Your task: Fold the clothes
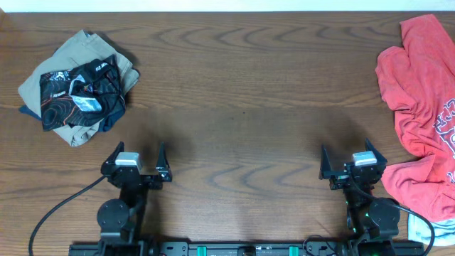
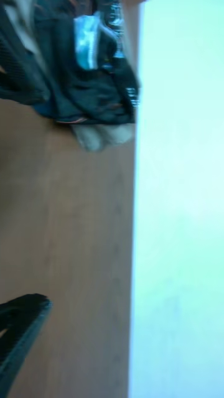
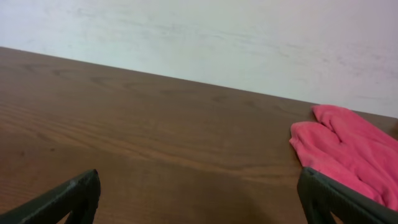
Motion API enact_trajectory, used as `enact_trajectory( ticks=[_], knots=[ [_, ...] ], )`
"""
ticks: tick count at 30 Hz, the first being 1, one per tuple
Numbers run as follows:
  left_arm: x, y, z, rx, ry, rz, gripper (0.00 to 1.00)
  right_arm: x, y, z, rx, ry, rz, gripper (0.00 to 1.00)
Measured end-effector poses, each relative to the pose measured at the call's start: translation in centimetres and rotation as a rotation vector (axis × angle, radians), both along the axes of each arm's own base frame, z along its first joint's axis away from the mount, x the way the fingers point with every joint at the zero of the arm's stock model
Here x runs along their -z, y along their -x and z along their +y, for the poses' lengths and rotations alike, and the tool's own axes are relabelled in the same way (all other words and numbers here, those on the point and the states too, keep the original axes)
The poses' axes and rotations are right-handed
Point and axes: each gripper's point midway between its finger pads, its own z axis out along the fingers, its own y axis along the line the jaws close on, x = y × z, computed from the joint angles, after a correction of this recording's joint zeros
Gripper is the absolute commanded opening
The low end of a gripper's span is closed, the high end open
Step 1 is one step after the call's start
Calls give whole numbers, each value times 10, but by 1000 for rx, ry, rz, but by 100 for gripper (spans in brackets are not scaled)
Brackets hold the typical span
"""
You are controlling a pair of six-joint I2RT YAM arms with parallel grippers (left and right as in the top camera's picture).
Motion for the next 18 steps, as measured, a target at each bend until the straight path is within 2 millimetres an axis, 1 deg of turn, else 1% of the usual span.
enact_trajectory(
  ticks=[2, 6, 18],
  knots=[
    [13, -2, 1, -4, -14, 19, 98, 0, 0, 0, 0, 0, 0, 99],
    [16, -2, 3, -14, -40, 30, 98, 0, 0, 0, 0, 0, -2, 99],
    [16, -2, 4, -23, -36, 32, 98, 0, 0, 0, 0, 0, -2, 99]
  ],
)
